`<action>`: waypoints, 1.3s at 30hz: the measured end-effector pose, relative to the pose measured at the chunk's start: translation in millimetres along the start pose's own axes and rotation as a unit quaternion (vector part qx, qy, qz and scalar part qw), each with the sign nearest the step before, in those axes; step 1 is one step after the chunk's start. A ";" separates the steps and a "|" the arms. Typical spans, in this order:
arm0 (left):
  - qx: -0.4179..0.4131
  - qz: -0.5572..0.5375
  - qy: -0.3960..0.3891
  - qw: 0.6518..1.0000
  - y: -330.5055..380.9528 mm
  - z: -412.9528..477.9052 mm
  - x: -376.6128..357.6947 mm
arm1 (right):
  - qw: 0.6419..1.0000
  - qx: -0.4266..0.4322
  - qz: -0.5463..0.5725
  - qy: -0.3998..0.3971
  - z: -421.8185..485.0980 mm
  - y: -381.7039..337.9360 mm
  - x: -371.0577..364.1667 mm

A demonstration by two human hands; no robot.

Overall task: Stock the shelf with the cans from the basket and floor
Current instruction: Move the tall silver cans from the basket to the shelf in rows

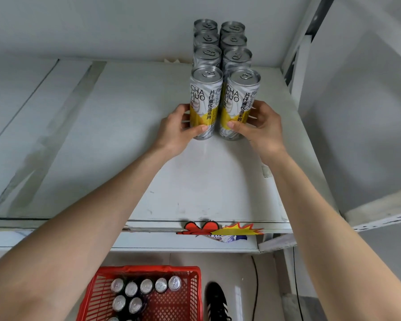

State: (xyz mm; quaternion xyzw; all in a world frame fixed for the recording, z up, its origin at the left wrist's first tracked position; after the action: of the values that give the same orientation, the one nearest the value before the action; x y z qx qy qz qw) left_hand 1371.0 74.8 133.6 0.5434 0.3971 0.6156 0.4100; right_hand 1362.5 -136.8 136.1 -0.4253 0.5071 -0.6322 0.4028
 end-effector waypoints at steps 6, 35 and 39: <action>0.007 0.004 0.007 1.000 -0.7 14.8 -2.1 | 1.000 0.002 -0.012 0.002 9.9 0.1 -4.5; -0.181 0.488 0.066 0.851 16.5 -132.4 58.8 | 0.863 0.156 -0.473 0.088 -152.3 -38.8 4.0; -0.180 0.491 0.044 0.851 10.5 -177.8 70.4 | 0.843 0.155 -0.507 0.092 -198.3 -41.3 6.6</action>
State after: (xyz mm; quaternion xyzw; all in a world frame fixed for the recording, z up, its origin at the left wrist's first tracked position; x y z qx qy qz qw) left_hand 1188.2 129.4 150.9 0.5570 -0.0214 0.8205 0.1268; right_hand 1169.5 -77.1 153.0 -0.4950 0.1509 -0.8548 0.0389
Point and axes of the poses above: each hand's wrist, its own z-axis towards the middle knuckle, its own x-axis out of the back of the hand, y = z × x, the point moved 10 cm from there along z, towards the middle knuckle, and after that the axes turned 7 degrees about y, right-handed, at the moved point
